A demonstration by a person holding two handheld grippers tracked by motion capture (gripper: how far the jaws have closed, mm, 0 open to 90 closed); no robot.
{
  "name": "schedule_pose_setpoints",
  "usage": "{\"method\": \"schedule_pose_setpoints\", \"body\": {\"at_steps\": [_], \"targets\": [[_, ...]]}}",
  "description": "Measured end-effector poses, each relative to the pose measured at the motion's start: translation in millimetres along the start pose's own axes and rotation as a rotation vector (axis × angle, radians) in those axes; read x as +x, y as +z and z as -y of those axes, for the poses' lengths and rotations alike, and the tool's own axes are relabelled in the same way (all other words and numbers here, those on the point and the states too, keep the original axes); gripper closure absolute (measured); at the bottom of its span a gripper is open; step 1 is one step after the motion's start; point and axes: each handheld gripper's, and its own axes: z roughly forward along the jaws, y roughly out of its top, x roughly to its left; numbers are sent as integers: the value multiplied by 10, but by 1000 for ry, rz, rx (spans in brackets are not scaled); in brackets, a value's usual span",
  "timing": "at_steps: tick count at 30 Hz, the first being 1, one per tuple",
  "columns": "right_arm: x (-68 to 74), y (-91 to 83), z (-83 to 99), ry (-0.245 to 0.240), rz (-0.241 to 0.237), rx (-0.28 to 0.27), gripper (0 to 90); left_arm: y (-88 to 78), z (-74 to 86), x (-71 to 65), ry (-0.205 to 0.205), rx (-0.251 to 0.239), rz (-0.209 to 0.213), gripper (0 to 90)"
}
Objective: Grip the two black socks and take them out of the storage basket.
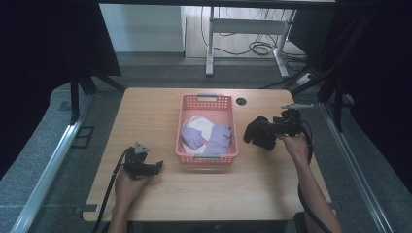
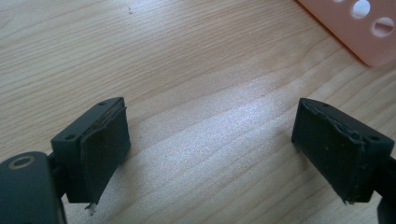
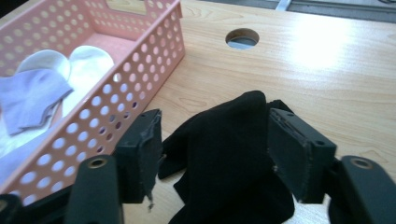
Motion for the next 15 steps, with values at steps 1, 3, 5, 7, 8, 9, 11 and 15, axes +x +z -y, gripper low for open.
{"method": "schedule_pose_setpoints", "body": {"at_steps": [1,3,5,7,8,9,11,15], "targets": [[19,-32,-3,-11,1,-1,316,0,0,0,0,0,0,109],[41,-68,-5,-27,-7,-1,290,0,0,0,0,0,1,109],[71,-109,-3,-43,-2,3,275,0,0,0,0,0,1,109],[94,-159,-2,-57,-2,10,256,0,0,1,0,0,1,109],[109,-185,-1,-60,-4,10,246,0,0,0,0,0,1,109],[127,-221,1,-65,-8,7,240,0,0,0,0,0,1,109],[147,-271,2,-68,-11,6,231,0,0,0,0,-1,1,109],[195,-387,14,-81,-12,6,209,0,0,0,0,0,1,109]]}}
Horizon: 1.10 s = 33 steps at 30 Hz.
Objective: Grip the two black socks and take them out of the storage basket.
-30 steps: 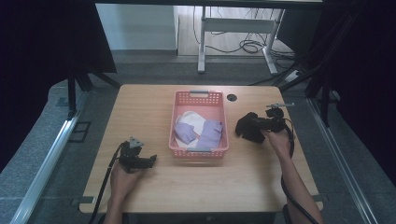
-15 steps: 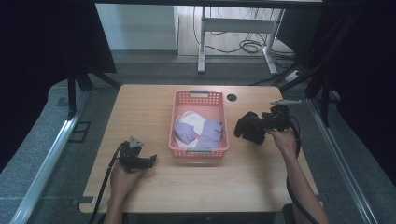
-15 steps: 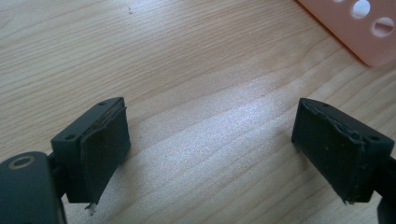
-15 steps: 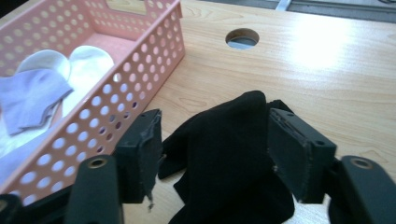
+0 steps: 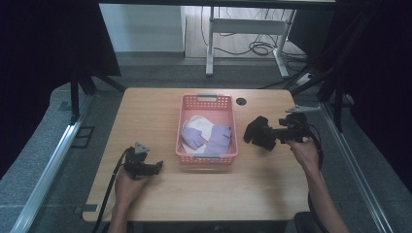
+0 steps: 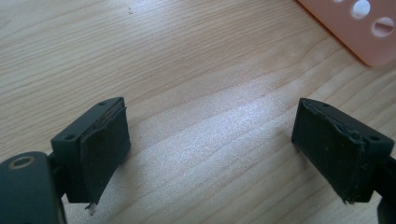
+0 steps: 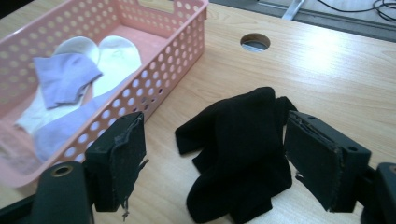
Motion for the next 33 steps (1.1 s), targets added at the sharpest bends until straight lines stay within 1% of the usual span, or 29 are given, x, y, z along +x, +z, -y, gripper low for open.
{"method": "schedule_pose_setpoints", "body": {"at_steps": [2,5,6,9,13,15,17,18,20,25,29,31,33], "targets": [[20,-42,12,-3,-12,-3,198,0,0,0,0,0,0,109],[54,-106,53,-12,-12,-2,182,0,0,0,0,0,0,109],[61,-116,74,-8,-18,-1,174,0,0,-1,0,0,0,109],[83,-126,152,-11,-25,6,158,0,0,0,0,0,0,109],[109,-125,266,-15,-17,13,142,0,0,0,0,0,0,109],[120,-120,325,-10,-15,13,142,0,0,0,0,0,0,109],[130,-107,383,-15,-12,19,144,1,1,0,0,-1,0,109],[139,-98,421,-25,6,19,146,1,1,0,0,-2,0,109],[148,-80,477,-36,20,24,148,1,1,0,0,-1,0,109],[148,-13,656,-42,26,20,154,0,0,-1,0,0,0,109],[116,50,802,-52,44,13,152,2,0,-2,-2,-2,0,109],[87,94,865,-52,29,18,143,2,0,-3,-3,-3,0,109],[55,139,925,-50,38,28,143,2,0,-3,-3,-3,0,109]]}}
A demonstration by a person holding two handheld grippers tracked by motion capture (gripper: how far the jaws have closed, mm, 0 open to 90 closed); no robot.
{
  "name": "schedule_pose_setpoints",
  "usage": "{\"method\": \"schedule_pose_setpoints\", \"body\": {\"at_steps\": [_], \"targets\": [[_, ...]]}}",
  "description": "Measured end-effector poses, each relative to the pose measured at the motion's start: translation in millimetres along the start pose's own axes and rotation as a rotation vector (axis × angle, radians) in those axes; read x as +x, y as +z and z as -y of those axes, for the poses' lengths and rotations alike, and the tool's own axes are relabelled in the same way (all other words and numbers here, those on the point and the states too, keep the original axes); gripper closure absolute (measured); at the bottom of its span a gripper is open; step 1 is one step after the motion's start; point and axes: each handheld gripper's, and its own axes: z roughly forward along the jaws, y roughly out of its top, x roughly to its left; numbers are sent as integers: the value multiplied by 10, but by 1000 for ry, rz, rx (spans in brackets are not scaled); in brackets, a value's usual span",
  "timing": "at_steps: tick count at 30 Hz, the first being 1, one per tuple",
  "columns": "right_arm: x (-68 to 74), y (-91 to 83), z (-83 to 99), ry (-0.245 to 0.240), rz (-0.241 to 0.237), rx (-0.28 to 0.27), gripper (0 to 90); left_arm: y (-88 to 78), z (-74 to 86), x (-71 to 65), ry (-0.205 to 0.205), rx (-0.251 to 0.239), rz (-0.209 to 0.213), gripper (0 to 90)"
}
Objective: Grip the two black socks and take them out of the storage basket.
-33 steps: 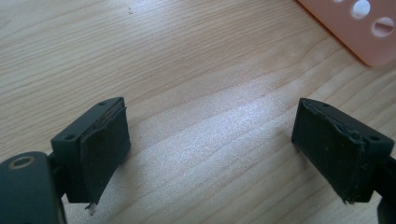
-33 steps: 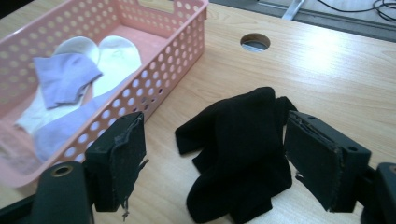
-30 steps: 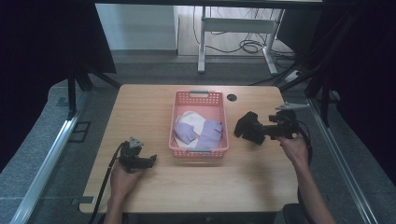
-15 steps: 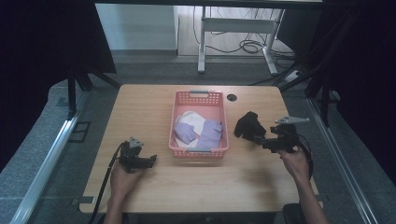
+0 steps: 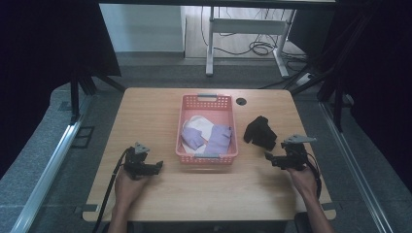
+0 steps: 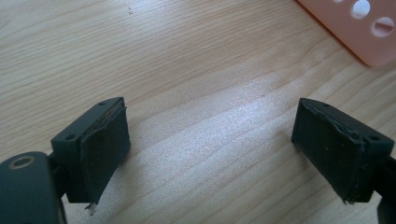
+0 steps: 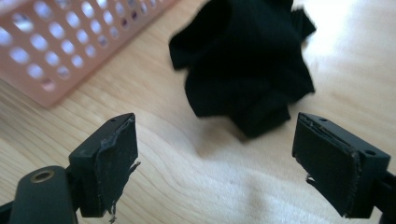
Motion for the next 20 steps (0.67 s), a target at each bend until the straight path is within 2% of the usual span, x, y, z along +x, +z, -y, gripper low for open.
{"method": "schedule_pose_setpoints", "body": {"at_steps": [8,10,11,13,16,20], "targets": [[-99,202,221,-10,9,57,142,-2,0,0,2,2,1,109],[-113,248,253,0,5,88,141,-1,0,0,2,2,1,109],[-119,275,274,4,-3,92,128,-1,0,1,2,2,1,109],[-122,291,280,-11,13,85,122,-1,0,1,2,1,1,109],[-138,316,291,-2,23,71,79,-1,0,1,2,2,1,109],[-135,316,295,11,38,79,36,-1,0,0,3,2,1,110]]}}
